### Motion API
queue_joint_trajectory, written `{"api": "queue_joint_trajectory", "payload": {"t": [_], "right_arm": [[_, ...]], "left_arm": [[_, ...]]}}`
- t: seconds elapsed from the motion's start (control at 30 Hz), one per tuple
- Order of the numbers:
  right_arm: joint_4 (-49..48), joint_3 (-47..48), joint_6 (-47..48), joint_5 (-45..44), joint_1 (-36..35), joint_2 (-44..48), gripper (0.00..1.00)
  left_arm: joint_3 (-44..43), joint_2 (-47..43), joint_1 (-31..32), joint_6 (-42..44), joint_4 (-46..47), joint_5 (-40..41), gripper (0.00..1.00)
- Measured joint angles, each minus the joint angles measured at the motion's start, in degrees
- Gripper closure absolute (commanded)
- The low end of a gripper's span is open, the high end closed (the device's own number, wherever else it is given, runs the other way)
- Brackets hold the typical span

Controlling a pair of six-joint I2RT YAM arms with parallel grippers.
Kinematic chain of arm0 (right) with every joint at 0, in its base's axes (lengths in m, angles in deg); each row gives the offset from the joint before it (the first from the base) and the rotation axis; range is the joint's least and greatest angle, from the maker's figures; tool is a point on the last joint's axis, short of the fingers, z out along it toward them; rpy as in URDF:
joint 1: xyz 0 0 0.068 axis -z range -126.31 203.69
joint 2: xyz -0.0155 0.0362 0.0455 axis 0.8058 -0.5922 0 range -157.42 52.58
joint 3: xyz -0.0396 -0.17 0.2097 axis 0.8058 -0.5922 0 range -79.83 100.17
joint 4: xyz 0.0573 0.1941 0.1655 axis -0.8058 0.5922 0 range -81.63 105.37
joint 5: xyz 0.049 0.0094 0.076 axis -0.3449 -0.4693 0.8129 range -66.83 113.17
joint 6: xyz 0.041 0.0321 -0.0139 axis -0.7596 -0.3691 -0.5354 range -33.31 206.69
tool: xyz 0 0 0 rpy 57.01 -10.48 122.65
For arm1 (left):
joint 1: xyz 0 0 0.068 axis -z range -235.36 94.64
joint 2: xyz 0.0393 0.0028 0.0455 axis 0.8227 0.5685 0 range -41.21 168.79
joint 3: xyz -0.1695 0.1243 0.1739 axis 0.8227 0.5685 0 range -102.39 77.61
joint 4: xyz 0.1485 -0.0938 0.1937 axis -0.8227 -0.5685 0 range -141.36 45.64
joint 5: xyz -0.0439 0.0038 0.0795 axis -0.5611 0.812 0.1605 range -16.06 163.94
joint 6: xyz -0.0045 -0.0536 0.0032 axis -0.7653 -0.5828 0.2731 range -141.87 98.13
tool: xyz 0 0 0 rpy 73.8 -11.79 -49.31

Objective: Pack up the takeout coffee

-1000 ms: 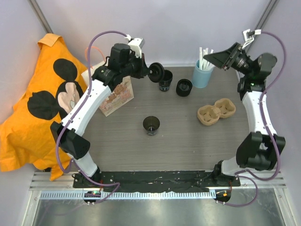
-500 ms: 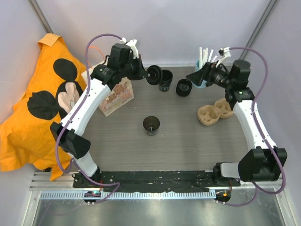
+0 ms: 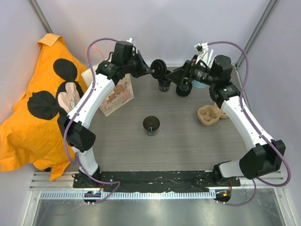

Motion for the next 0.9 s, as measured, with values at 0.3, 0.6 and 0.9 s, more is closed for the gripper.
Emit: {"api": "queue_joint_trajectory", "payload": {"t": [0.3,0.6,0.9], "right_arm": [[4.9,0.55,5.68,-9.2,-4.17,-2.86,0.19],[5.81,0.52,5.68,-12.7,-4.5,-4.61,0.24],[5.77,0.52,5.49,-12.26,-4.7,-4.61,0.46]], "left_arm": [[0.55,1.25,0.79,-5.81,0.68,-2.12,1.0],[0.76,1.27,1.55,-8.02,1.55,-3.61,1.0],[2.25,1.27,2.29,-9.27,1.64,-4.11,1.0]]}}
